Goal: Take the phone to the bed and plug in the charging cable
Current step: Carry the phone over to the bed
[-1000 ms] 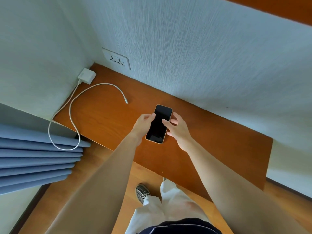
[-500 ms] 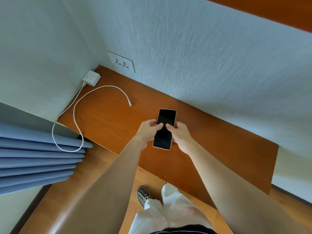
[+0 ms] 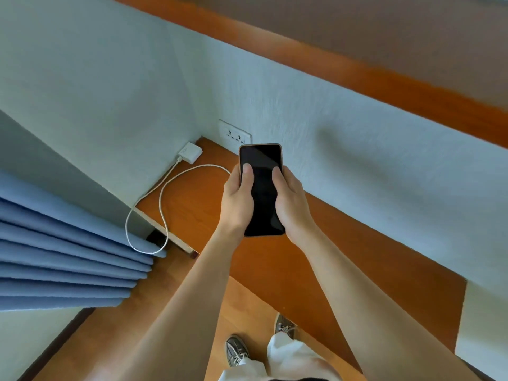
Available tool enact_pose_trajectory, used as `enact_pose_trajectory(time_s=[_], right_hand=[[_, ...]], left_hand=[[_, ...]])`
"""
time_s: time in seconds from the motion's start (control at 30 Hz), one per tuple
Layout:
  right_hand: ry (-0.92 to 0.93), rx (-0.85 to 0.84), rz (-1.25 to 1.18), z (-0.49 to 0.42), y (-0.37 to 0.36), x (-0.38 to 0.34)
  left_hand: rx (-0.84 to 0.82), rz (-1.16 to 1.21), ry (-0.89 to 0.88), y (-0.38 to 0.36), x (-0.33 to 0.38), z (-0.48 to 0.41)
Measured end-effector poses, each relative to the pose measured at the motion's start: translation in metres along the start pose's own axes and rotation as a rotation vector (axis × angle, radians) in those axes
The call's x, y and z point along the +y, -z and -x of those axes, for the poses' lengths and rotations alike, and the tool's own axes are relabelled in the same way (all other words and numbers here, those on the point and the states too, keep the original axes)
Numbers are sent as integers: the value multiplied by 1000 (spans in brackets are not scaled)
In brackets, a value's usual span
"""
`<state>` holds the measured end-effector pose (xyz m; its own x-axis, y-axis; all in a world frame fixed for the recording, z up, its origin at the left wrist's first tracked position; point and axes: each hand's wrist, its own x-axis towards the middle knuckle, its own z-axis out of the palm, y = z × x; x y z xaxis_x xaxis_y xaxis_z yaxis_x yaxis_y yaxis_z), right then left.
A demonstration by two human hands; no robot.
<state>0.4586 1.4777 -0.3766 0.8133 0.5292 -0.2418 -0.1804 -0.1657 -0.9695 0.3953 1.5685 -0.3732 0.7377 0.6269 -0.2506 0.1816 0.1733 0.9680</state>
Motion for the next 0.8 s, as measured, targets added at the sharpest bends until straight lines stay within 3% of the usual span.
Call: enact_pose_trajectory(time_s=[0.4, 0.63, 0.8], right_hand=[[-26, -346, -142, 66, -104, -78], [250, -568, 15, 119, -161, -90], [279, -795, -8, 164, -181, -83]], left_hand=[[288, 257, -32, 114, 73, 89], [491, 148, -214, 163, 71, 154], [703, 193, -221, 176, 61, 217]])
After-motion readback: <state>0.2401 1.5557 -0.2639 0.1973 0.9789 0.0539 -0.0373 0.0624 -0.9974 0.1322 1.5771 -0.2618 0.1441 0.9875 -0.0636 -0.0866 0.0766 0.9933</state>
